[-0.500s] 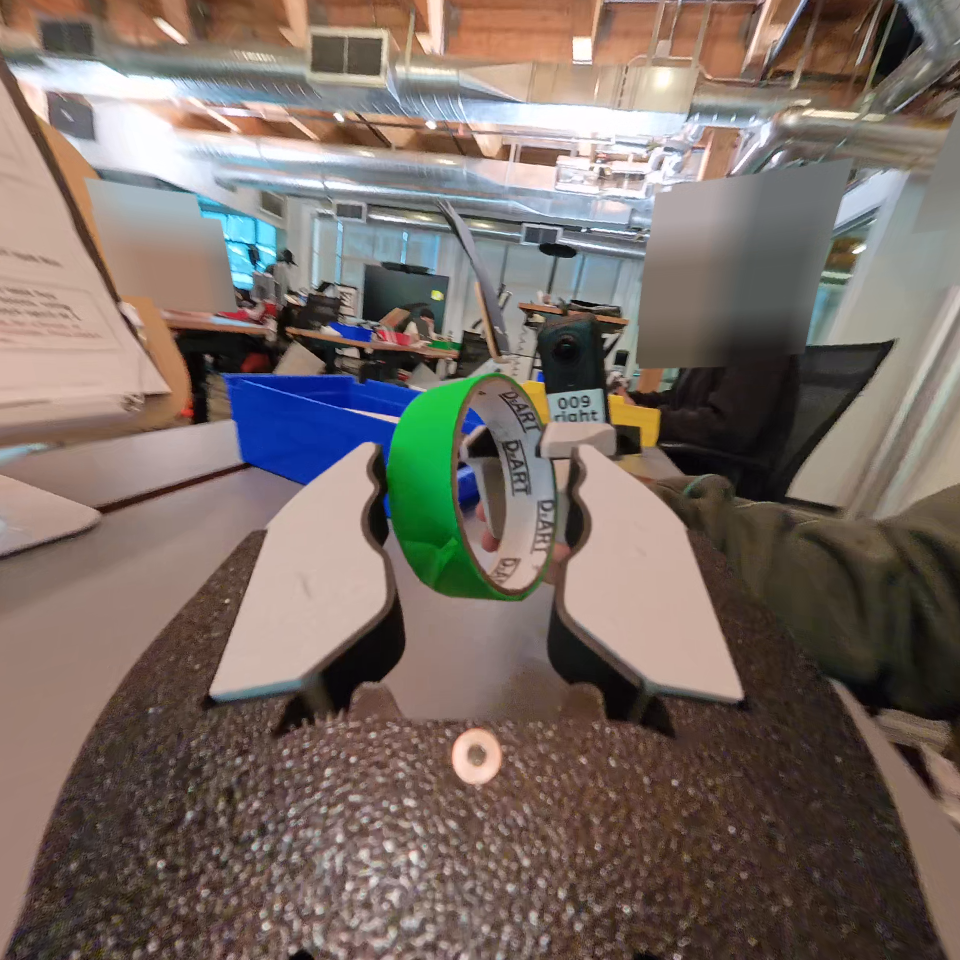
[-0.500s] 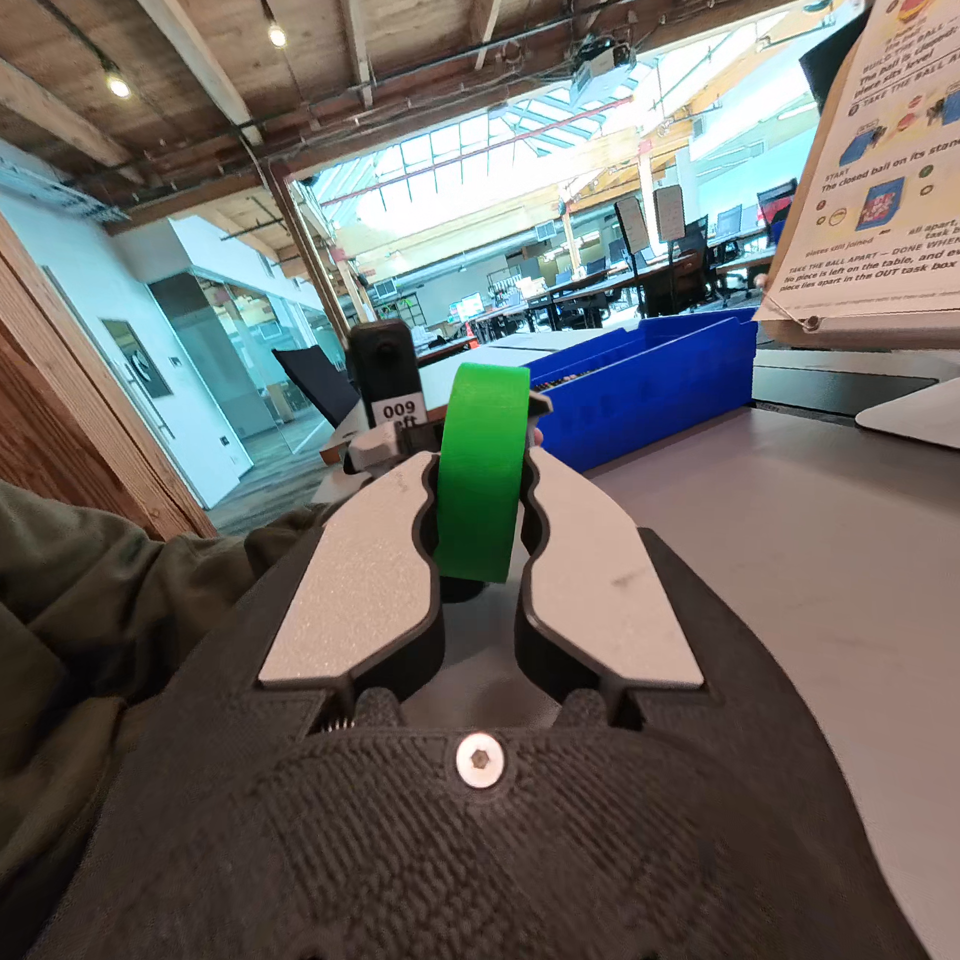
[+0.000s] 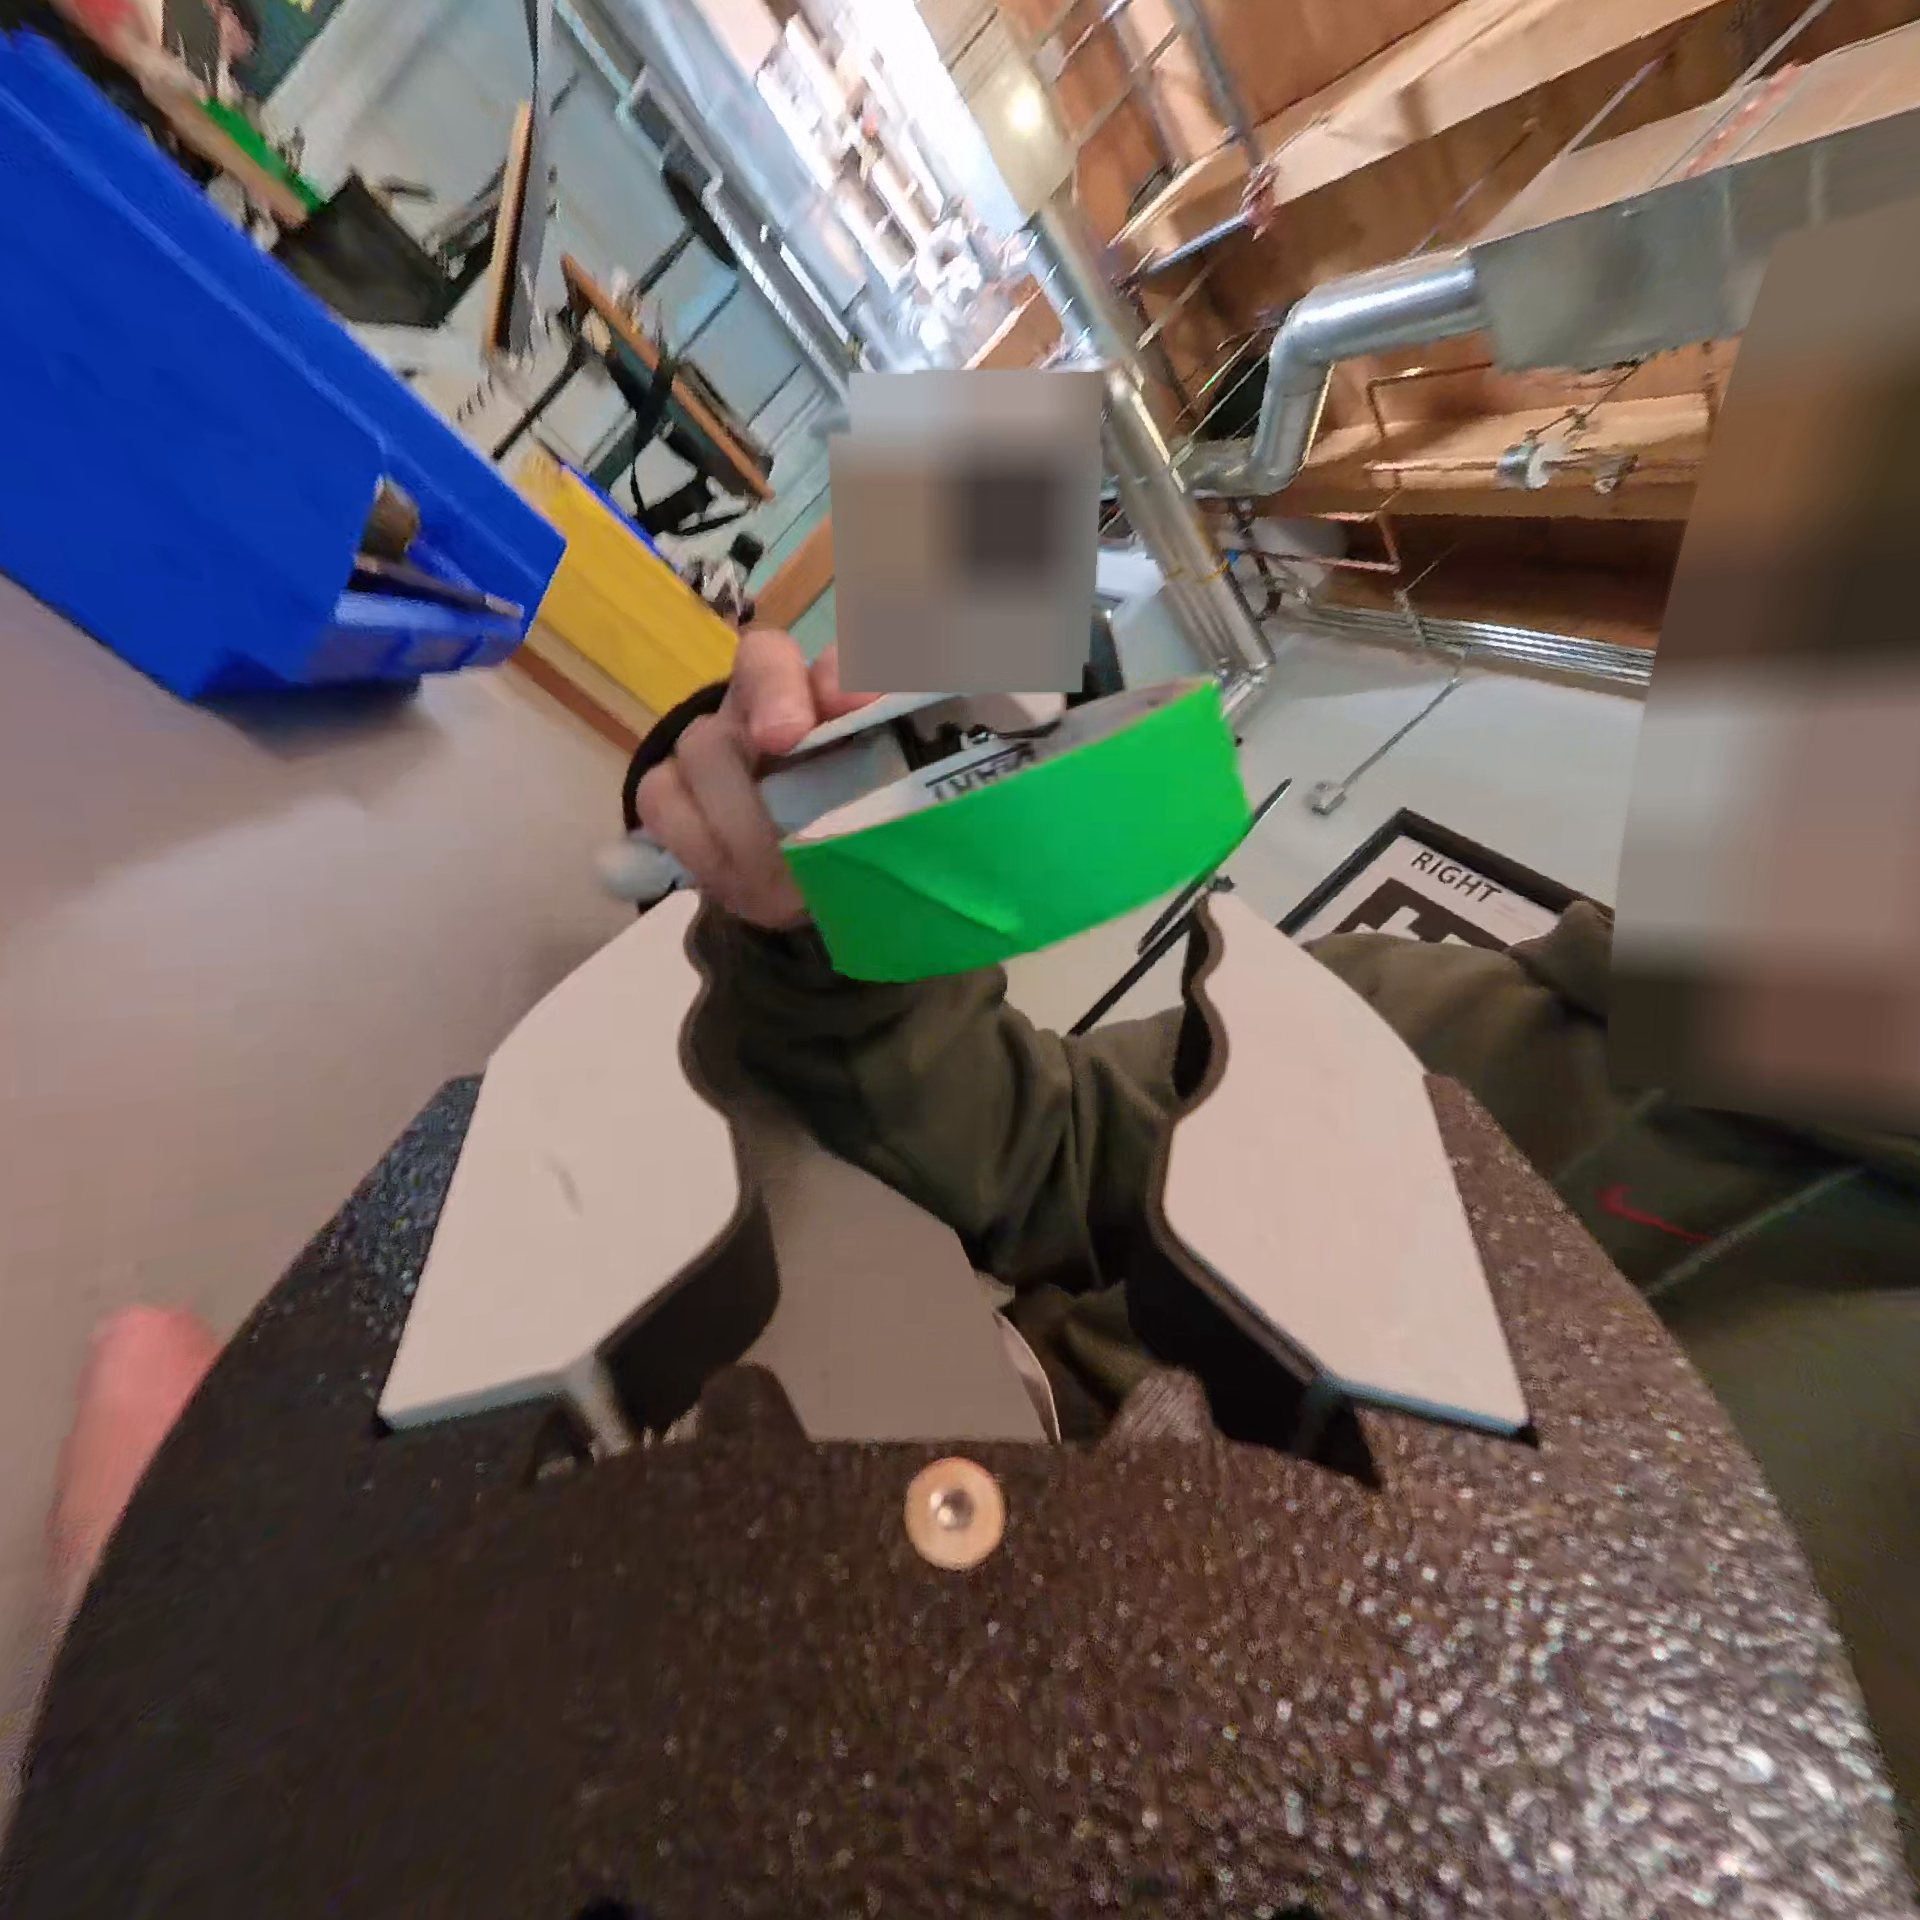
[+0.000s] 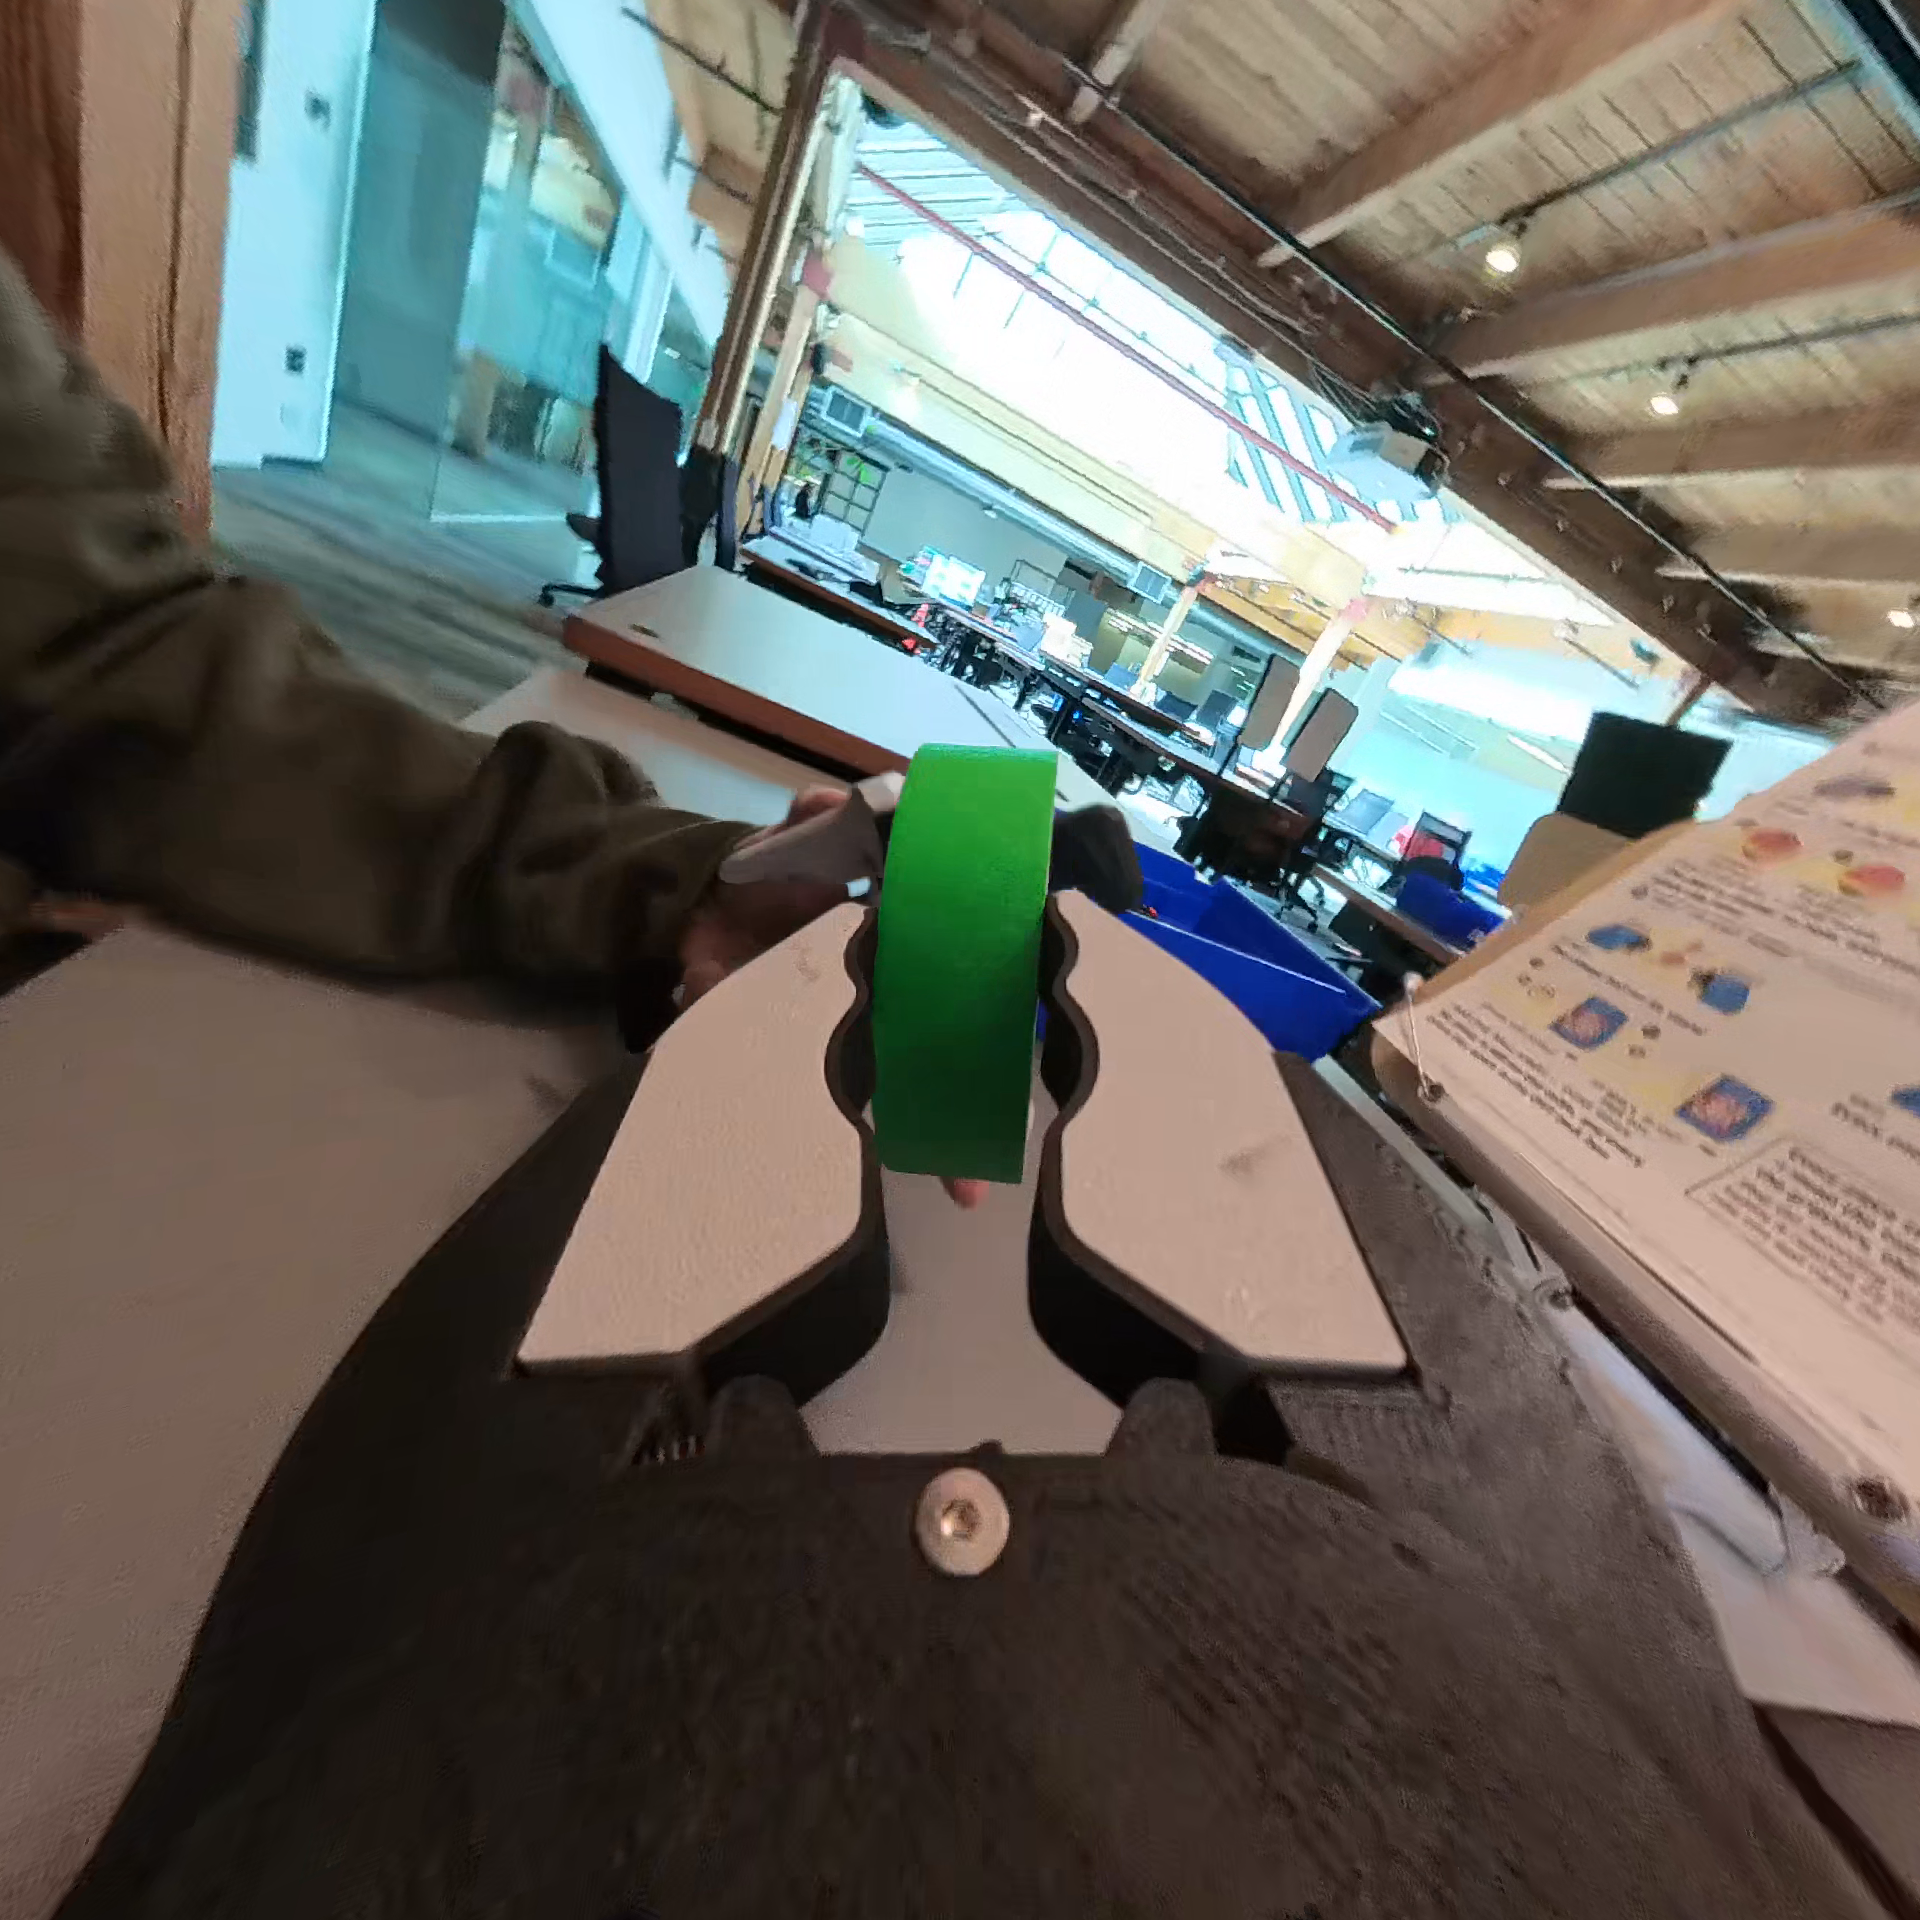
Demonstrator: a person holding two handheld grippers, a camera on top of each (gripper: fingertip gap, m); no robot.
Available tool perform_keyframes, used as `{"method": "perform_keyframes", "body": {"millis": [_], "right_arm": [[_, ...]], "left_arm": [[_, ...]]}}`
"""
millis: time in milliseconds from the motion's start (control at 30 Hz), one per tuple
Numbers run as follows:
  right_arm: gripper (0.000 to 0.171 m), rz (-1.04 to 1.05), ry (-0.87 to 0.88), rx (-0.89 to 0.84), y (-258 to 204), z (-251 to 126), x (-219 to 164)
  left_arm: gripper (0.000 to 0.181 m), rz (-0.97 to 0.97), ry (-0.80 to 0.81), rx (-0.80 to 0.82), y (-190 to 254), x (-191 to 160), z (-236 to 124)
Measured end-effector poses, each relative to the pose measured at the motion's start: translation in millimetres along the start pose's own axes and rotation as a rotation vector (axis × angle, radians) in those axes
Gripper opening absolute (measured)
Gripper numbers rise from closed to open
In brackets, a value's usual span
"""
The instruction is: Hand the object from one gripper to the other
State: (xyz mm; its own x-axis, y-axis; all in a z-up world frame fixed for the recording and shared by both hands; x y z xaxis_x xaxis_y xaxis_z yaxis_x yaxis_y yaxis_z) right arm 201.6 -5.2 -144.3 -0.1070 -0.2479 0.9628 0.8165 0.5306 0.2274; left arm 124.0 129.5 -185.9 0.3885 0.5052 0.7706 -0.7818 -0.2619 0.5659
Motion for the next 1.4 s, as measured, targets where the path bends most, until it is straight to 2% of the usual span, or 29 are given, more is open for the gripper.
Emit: {"method": "perform_keyframes", "body": {"millis": [67,100,167,267,367,533,633,733,833,867,933,1000,1100,1167,1233,1300,1400], "right_arm": [[0.029,-0.066,-0.03,0.001,-4,1,0],[0.029,-0.095,-0.047,-0.002,-5,1,1],[0.029,-0.112,-0.074,0.013,-6,-2,1],[0.029,-0.123,-0.145,0.04,-7,-3,-6],[0.029,-0.123,-0.187,0.075,-11,2,-14],[0.029,-0.177,-0.254,0.087,-17,12,-23],[0.032,-0.16,-0.325,0.013,-10,11,-31],[0.042,-0.01,-0.325,-0.065,1,10,-34],[0.089,0.378,-0.159,-0.126,19,6,-23],[0.097,0.529,-0.115,-0.114,24,4,-22],[0.09,0.804,-0.062,-0.076,30,2,-26],[0.091,1.078,-0.015,-0.019,33,5,-34],[0.072,1.357,0.091,0.105,32,13,-42],[0.057,1.429,0.089,0.133,30,16,-48],[0.05,1.435,0.029,0.115,27,18,-54],[0.031,1.415,0.004,0.106,28,17,-55],[0.036,1.399,0.003,0.094,29,16,-54]], "left_arm": [[0.08,-0.056,-0.002,-0.062,2,-2,4],[0.071,-0.074,-0.003,-0.095,3,-3,4],[0.07,-0.087,-0.031,-0.1,4,-5,5],[0.102,-0.115,-0.058,-0.114,8,-6,5],[0.109,-0.066,-0.127,-0.06,6,-11,7],[0.094,-0.05,-0.173,0.04,-5,-16,6],[0.093,-0.032,-0.165,0.12,-14,-14,1],[0.093,0.127,-0.172,0.253,-19,-8,-6],[0.093,0.393,-0.157,0.379,-16,4,-14],[0.093,0.512,-0.155,0.417,-13,8,-15],[0.093,0.788,-0.163,0.458,-2,14,-14],[0.093,1.045,-0.184,0.469,8,14,-9],[0.093,1.3,-0.243,0.487,13,9,2],[0.093,1.368,-0.284,0.495,12,4,6],[0.093,1.368,-0.302,0.503,9,2,6],[0.093,1.367,-0.306,0.525,7,3,5],[0.093,1.377,-0.303,0.55,6,4,4]]}}
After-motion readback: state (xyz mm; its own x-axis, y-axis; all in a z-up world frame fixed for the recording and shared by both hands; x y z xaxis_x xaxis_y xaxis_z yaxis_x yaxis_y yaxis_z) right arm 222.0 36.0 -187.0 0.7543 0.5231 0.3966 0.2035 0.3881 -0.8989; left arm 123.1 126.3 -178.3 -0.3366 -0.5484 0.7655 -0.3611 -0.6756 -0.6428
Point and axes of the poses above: each gripper's, where its closed fingertips meet, z out along the fingers, x out of its top, y = z × x across the jaws, the point moved 7 cm from there along -z, back along the fingers, and after that the axes turned 12 degrees about z, right-handed, at the moved point
